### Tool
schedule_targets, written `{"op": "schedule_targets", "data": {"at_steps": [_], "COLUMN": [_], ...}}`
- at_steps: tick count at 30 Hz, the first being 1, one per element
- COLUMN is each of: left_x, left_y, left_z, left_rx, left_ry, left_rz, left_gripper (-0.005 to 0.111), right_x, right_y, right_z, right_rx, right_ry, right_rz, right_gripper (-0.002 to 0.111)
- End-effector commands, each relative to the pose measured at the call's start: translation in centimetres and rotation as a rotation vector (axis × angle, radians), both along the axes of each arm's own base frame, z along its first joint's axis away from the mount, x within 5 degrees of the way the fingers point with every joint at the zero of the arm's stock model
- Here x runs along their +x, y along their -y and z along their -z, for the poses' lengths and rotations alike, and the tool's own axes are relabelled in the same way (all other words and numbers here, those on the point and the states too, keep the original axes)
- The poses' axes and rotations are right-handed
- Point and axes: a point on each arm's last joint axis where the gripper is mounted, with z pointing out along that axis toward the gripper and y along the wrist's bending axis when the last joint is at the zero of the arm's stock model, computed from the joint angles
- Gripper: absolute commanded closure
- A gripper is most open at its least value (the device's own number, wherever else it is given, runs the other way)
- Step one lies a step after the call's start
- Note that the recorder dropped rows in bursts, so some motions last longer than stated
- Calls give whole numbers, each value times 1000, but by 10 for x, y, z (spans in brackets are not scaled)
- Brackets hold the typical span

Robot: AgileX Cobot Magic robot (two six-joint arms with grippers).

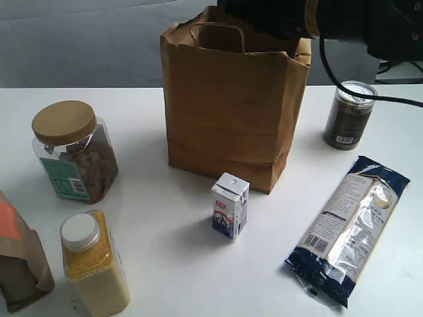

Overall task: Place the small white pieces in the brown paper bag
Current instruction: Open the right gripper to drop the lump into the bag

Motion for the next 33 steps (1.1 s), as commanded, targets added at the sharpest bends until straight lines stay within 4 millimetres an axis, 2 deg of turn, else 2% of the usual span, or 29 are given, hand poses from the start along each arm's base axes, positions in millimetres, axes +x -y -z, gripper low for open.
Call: {"op": "schedule_targets", "data": {"at_steps": [1, 3, 5, 7, 10, 12, 24, 29, 33], "left_x": [0, 0, 0, 0, 0, 0, 0, 0, 0], "left_y": [1, 1, 1, 1, 1, 1, 1, 1, 1], "left_z": [1, 1, 1, 1, 1, 1, 1, 1, 1], "left_rx": [-13, -13, -13, -13, -13, -13, -13, -13, -13], "left_ry": [5, 5, 5, 5, 5, 5, 5, 5, 5], "left_rz": [5, 5, 5, 5, 5, 5, 5, 5, 5], "left_gripper": [107, 107, 107, 107, 107, 107, 107, 107, 107], "right_x": [6, 7, 7, 7, 9, 9, 7, 7, 5], "right_y": [4, 5, 6, 6, 7, 8, 10, 10, 13], "right_z": [-4, -3, -3, -3, -3, -3, -9, -9, -15], "right_rx": [4, 5, 3, 1, 3, 8, 14, 12, 20], "right_ry": [11, 10, 12, 14, 12, 7, 22, 24, 37], "right_rz": [23, 22, 21, 15, 24, 29, 32, 33, 44], "right_gripper": [108, 107, 100, 88, 60, 50, 50, 41, 43]}}
